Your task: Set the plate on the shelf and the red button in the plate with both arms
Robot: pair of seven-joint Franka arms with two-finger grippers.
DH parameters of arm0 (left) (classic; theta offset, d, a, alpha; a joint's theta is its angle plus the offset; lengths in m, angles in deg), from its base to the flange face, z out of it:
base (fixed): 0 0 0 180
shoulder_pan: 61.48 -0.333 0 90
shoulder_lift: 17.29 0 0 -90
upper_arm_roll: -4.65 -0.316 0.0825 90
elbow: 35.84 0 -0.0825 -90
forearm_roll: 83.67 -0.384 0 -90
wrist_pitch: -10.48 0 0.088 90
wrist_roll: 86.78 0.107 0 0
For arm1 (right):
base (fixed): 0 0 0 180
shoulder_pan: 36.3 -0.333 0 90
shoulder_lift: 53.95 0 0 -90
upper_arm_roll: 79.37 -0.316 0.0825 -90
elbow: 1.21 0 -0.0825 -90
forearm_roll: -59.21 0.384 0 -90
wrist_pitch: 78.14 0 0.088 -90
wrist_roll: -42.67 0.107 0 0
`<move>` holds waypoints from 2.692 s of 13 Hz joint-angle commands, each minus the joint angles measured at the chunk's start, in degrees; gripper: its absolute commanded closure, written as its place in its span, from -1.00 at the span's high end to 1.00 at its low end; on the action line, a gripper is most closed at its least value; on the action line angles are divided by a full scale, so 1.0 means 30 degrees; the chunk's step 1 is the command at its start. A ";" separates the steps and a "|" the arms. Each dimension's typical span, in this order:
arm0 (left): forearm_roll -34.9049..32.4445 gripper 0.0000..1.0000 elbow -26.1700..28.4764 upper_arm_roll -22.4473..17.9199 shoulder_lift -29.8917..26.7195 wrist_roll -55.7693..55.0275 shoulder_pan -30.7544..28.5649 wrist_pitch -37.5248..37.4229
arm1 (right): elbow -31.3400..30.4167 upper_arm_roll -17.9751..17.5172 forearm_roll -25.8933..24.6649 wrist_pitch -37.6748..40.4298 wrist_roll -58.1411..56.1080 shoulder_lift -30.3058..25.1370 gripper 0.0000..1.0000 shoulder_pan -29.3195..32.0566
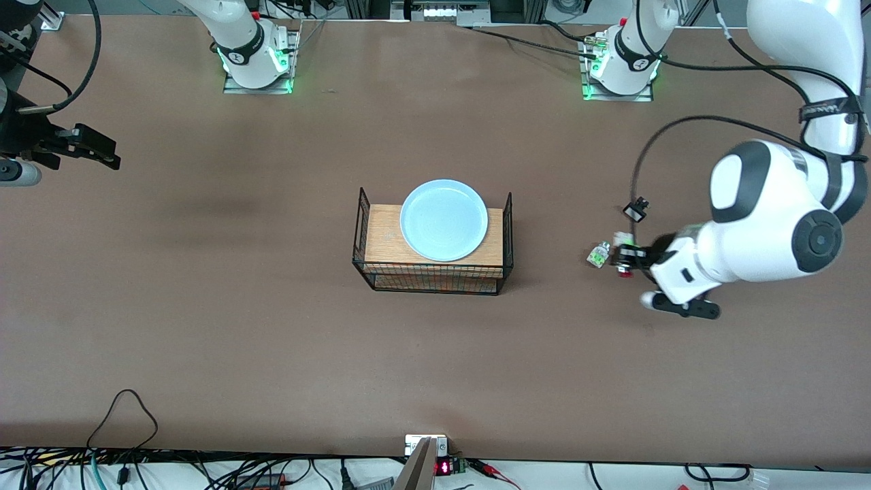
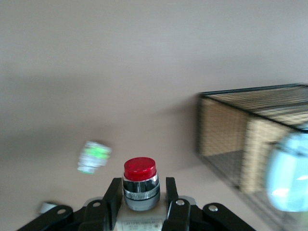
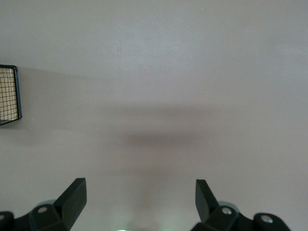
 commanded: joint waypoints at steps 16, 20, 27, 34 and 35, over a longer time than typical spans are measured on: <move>-0.5005 -0.59 -0.1924 0.1888 0.3718 -1.2994 0.7520 0.5030 | 0.0011 -0.0100 0.0277 0.0242 0.0089 -0.0009 1.00 0.0022; -0.4979 1.00 -0.1980 0.1946 0.3602 -1.3112 0.7697 0.4972 | 0.0011 -0.0100 0.0277 0.0242 0.0089 -0.0009 1.00 -0.0007; -0.5066 1.00 -0.2303 0.1888 0.0825 -1.1774 0.6061 0.1262 | 0.0011 -0.0100 0.0189 0.0301 0.0030 -0.0039 1.00 -0.0828; -0.7909 1.00 -0.2802 0.1801 -0.2281 -0.4303 0.1580 -0.5483 | 0.0011 -0.0042 0.0189 0.0301 0.0060 -0.0068 1.00 -0.0769; -0.8082 1.00 -0.2279 0.1481 -0.3361 -0.2669 0.1342 -0.5429 | 0.0011 -0.0042 0.0189 0.0301 0.0060 -0.0068 1.00 -0.0798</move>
